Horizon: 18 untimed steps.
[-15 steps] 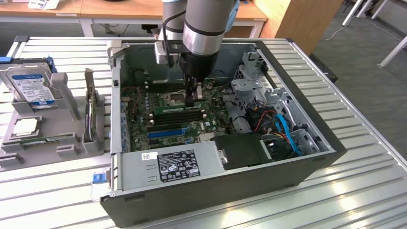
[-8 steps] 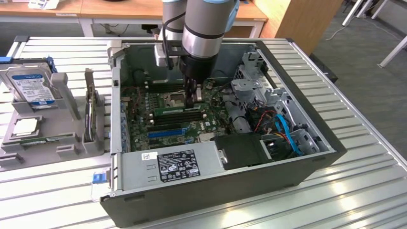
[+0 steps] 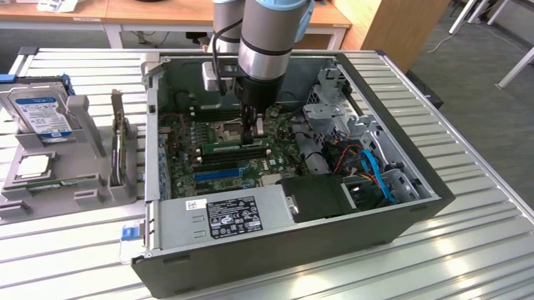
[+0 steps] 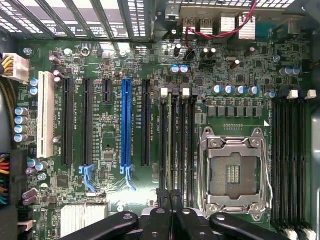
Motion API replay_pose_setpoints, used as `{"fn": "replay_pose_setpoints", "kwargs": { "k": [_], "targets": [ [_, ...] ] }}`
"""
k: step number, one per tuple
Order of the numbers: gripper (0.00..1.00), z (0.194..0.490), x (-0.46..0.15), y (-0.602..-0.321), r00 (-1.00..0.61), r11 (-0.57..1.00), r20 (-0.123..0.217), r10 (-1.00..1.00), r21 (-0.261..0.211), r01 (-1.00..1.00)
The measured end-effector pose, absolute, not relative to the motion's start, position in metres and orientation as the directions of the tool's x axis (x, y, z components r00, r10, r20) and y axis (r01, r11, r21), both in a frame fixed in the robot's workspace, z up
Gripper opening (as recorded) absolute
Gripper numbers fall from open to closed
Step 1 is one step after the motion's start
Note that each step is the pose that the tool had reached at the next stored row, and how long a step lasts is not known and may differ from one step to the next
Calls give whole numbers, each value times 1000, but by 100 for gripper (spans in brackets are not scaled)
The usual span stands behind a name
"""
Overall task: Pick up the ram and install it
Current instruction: 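Insert the ram into the slot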
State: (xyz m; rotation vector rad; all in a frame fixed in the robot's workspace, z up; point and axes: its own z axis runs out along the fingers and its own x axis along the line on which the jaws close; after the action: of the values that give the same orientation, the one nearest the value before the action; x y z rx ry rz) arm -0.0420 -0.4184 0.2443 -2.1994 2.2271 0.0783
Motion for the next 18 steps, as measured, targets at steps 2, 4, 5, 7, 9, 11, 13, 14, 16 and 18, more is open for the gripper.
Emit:
{"fn": "replay_pose_setpoints", "kwargs": {
  "k": [2, 4, 5, 7, 9, 11, 13, 14, 16, 18],
  "targets": [
    [11, 244, -42, -418, -15, 14, -43, -999, 28, -1000],
    [11, 244, -42, -418, -21, 20, -43, -999, 28, -999],
    [11, 244, -42, -418, -24, 22, -43, -999, 28, -999],
    [11, 244, -42, -418, -26, 24, -43, -999, 28, -999],
    [11, 244, -42, -418, -26, 25, -43, -999, 28, -999],
    [11, 244, -42, -418, -26, 25, -43, -999, 28, -999],
    [11, 244, -42, -419, -26, 25, -43, -999, 28, -999],
    [11, 244, -42, -419, -26, 25, -43, -999, 28, -999],
    [11, 244, -42, -420, -26, 25, -43, -999, 28, -999],
    [11, 244, -42, -420, -26, 25, -43, -999, 28, -999]
  ]
}}
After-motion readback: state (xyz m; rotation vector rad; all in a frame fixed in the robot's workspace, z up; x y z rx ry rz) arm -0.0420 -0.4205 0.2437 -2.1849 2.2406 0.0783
